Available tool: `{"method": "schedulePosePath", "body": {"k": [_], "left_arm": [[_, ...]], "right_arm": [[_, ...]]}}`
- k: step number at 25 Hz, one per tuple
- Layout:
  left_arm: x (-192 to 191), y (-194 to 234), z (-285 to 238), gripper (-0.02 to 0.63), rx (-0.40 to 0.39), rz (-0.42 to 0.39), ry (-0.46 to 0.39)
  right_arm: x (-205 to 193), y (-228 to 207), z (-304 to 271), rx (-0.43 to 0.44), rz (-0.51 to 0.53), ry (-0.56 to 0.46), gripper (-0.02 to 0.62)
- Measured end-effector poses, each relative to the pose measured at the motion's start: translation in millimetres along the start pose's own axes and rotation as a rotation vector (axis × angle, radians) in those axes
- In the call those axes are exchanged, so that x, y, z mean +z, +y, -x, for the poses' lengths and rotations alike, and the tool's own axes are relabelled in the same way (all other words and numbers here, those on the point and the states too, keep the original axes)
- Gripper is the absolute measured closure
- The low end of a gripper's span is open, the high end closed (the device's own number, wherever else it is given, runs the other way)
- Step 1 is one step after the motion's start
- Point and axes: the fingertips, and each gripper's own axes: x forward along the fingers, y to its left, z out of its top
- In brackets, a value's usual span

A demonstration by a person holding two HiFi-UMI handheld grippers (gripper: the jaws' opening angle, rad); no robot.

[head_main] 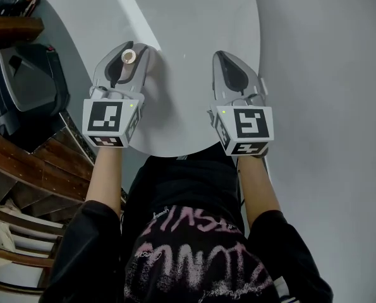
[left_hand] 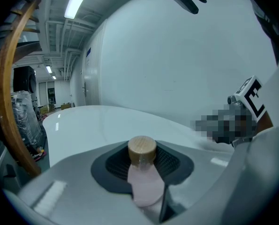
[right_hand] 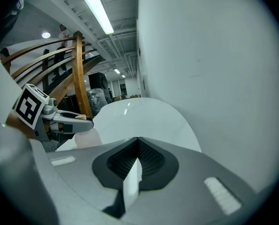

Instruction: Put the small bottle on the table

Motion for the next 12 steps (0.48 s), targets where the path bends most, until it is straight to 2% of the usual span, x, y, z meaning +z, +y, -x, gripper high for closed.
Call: {"method": "schedulePosePath", "body": {"k": [12], "left_arm": [[-3.3,-2.9,1.7,0.471,-0.004,-0.014,-0.003]], "right_arm": [[-7.3,4.5,0.2,-0.001,-0.003,0.009,0.584]]}}
